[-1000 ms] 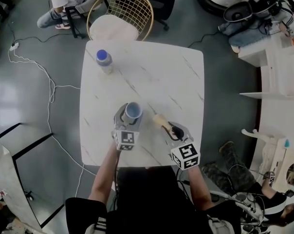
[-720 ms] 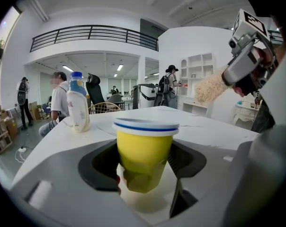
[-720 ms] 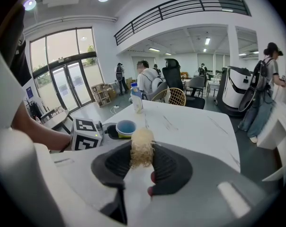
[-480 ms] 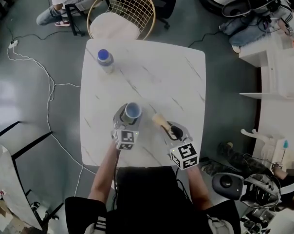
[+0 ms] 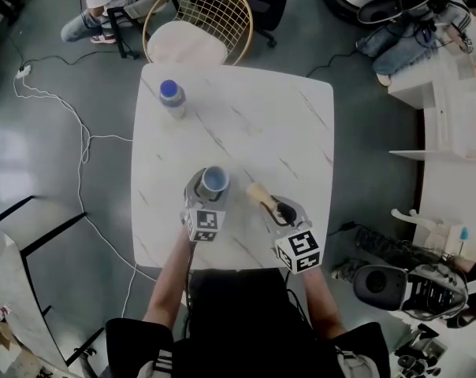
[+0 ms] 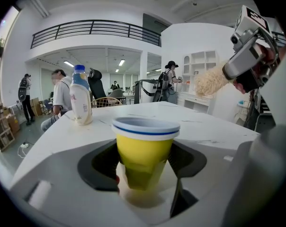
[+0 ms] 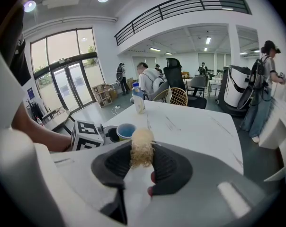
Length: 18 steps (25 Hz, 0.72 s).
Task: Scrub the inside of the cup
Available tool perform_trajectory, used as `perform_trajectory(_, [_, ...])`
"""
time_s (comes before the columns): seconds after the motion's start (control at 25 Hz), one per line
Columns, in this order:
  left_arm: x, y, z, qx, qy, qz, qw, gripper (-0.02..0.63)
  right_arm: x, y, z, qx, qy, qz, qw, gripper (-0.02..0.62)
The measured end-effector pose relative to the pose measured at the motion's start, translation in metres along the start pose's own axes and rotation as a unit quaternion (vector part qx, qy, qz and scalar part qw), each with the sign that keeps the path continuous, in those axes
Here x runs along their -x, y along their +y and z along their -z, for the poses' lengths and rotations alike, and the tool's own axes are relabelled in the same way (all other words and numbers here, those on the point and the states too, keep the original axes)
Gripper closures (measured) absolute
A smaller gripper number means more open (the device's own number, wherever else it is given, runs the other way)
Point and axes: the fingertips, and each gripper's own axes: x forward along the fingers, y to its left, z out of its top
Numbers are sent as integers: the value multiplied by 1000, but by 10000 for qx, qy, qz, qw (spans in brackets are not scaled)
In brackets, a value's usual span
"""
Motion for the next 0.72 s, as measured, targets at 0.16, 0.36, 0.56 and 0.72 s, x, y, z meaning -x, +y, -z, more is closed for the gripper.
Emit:
perform_trajectory(0.16, [3,-2,9,-30,215,-23,9998,290,4,2,2,0,-10,-23,10000,488])
perform_trajectory(0.36, [9,-3,14,-16,351,-112,9993,288,10,1,1,-9,-20,-39,10000,488])
perform_trajectory(0.56, [11,-5,22,-43,438,-209,9988,288,12,2,5,8,-88,-85,9999,488])
perform_trajectory(0.72, [16,-7,27,-61,501,-307,9983,287,20,0,11,8,-111,-95,9999,488])
